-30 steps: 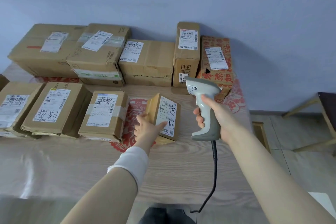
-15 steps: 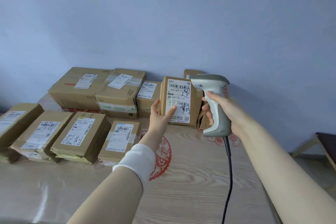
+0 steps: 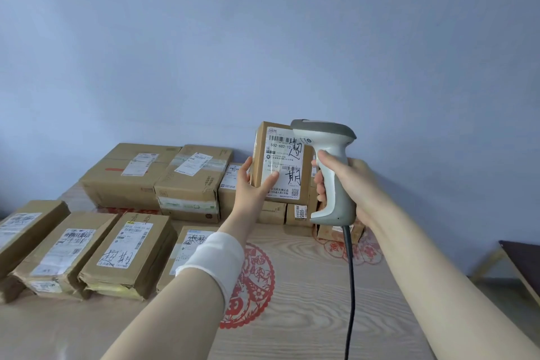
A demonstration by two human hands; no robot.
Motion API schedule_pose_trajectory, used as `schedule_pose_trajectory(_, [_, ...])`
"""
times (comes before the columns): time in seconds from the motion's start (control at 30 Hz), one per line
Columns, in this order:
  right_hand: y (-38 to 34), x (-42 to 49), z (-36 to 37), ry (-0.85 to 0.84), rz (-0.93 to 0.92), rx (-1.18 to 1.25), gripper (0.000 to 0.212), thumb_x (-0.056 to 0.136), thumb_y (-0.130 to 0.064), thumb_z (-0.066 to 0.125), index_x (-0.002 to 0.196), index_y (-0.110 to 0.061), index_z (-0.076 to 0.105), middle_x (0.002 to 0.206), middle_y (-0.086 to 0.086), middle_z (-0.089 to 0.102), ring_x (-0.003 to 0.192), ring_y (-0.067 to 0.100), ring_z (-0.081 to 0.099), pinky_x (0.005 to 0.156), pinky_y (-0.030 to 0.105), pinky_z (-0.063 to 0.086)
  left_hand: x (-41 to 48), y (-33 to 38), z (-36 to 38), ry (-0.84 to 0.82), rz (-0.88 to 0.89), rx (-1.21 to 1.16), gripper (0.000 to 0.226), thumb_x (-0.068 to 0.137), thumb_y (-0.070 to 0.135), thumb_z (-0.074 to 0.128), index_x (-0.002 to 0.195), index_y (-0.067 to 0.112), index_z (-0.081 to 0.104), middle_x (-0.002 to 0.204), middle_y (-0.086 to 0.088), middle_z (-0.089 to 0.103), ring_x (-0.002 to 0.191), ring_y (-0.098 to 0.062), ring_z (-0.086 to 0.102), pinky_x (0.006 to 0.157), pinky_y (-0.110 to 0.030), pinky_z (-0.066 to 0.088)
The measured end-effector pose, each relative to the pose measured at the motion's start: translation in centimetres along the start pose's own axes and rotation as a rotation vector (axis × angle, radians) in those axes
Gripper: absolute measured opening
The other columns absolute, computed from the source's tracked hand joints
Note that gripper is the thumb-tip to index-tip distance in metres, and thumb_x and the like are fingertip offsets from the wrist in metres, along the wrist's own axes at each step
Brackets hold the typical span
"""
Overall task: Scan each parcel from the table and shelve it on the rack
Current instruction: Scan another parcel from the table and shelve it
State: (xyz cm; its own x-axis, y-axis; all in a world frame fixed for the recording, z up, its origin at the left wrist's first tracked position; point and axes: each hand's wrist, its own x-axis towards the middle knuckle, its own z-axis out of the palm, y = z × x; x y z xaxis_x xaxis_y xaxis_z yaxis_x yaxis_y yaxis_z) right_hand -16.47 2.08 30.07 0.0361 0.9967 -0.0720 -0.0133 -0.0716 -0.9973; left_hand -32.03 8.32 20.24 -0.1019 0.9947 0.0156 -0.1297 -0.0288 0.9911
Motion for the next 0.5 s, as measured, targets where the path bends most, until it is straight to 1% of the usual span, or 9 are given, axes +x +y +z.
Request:
schedule_pose_trajectory(0.07, [-0.43,0.01,0.07,-0.014,-0.002,0.019,0.023,0.093,-0.028,0.058,0.091,-0.005,0.060,0.052,0.000,0.057,0.041,0.014,0.051,0.044,0.023,0.046,0.05,0.30,0.03,-0.004,0.006,0.006,0.071,0.085,0.022,0.069,0.144,0.022,0.027,0.120,0.001,0.054,0.105,-0.011,0.056,0.087,-0.024,0.041])
schedule_pose_trajectory(0.13, [-0.56,0.02,0.17,-0.023,0.001,0.001,0.023,0.093,-0.029,0.058,0.090,-0.006,0.059,0.052,0.000,0.056,0.040,0.014,0.050,0.043,0.022,0.044,0.05,0.59,0.04,-0.005,0.014,0.010,0.071,0.086,0.023,0.068,0.144,0.021,0.027,0.122,0.000,0.051,0.107,-0.011,0.053,0.088,-0.025,0.038])
schedule_pose_trajectory(0.3, [-0.52,0.19,0.23,-0.008,-0.012,-0.049,0.023,0.092,-0.030,0.058,0.088,-0.008,0.061,0.053,-0.001,0.057,0.041,0.014,0.049,0.043,0.023,0.042,0.14,1.09,0.18,-0.023,0.030,0.006,0.070,0.086,0.023,0.068,0.143,0.021,0.027,0.118,0.005,0.049,0.102,-0.006,0.053,0.085,-0.021,0.038])
schedule_pose_trajectory(0.4, [-0.68,0.27,0.36,-0.010,-0.026,-0.055,0.023,0.093,-0.029,0.058,0.088,-0.007,0.061,0.052,-0.001,0.056,0.040,0.014,0.048,0.042,0.023,0.041,0.34,1.05,0.05,-0.023,0.028,0.011,0.071,0.086,0.023,0.068,0.144,0.022,0.027,0.120,0.004,0.049,0.104,-0.007,0.053,0.086,-0.022,0.039])
schedule_pose_trajectory(0.5, [-0.76,0.30,0.48,-0.010,-0.028,-0.062,0.023,0.093,-0.029,0.058,0.088,-0.007,0.060,0.051,-0.001,0.055,0.040,0.013,0.047,0.042,0.022,0.041,0.30,1.07,-0.09,-0.021,0.021,0.008,0.070,0.086,0.023,0.068,0.144,0.022,0.027,0.116,0.005,0.051,0.097,-0.003,0.055,0.080,-0.018,0.040])
